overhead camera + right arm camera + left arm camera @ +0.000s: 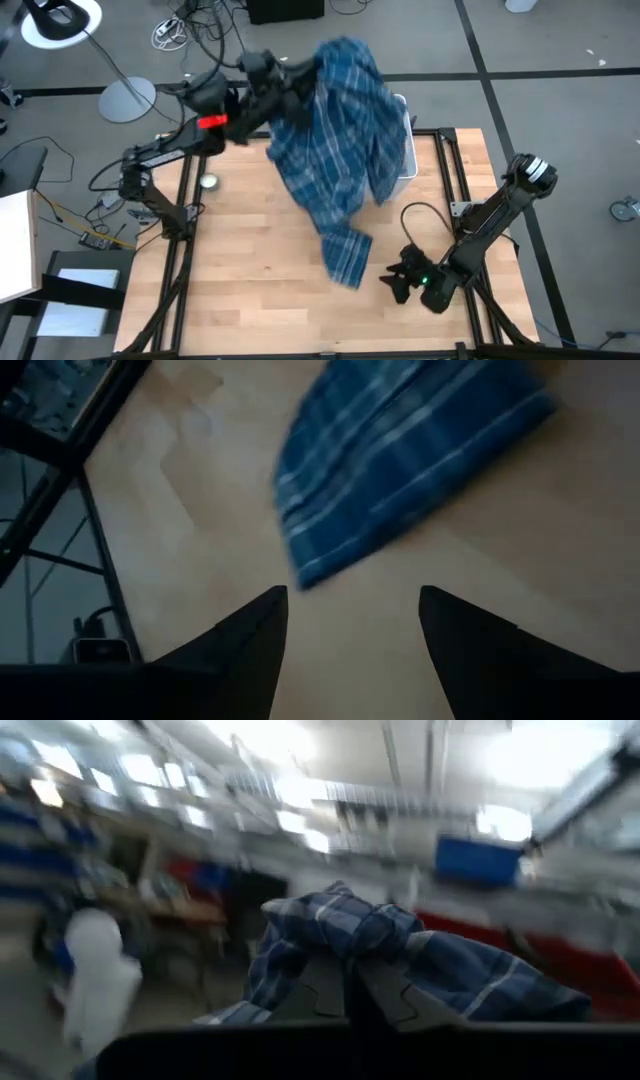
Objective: Sort clothes
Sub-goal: Put the blue long sleeve polo into the white laundry bin
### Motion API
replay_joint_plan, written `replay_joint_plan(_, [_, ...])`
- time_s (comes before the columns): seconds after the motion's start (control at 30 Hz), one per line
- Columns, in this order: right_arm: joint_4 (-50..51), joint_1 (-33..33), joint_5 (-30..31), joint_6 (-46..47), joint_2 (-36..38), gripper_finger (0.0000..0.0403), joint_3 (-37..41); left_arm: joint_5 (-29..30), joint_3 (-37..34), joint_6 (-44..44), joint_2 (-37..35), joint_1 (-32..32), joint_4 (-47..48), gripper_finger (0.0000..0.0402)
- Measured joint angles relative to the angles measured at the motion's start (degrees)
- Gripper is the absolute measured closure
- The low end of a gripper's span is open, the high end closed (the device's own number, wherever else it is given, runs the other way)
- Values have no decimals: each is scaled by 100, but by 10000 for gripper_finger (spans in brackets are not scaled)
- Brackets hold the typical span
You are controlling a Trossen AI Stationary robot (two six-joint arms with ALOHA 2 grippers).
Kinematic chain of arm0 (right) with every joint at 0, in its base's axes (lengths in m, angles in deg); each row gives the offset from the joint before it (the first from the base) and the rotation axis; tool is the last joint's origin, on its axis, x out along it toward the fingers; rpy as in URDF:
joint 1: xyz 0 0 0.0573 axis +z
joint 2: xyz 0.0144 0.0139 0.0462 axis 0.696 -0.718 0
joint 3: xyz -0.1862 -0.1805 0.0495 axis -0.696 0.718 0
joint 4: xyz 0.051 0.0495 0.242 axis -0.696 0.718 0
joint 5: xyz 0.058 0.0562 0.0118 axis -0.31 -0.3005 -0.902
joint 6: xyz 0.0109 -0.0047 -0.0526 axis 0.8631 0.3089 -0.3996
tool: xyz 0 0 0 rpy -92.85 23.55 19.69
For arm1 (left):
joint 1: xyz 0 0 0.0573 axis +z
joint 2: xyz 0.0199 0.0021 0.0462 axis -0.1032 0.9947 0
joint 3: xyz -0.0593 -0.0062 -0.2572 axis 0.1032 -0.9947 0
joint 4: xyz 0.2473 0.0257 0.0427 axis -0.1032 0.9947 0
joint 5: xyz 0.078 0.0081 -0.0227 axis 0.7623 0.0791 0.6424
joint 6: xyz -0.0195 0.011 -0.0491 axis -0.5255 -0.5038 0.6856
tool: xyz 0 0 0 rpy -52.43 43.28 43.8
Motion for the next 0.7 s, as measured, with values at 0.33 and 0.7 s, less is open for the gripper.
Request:
replay_joint_plan(0.33, [-614,-81,137,-526,1660,174,1498,-178,198,-1444,748,977,-789,401])
replay_joint_plan(0.7, [-626,-307,-79,-1296,2652,174,1970,-644,194,-1298,1754,1124,991,396])
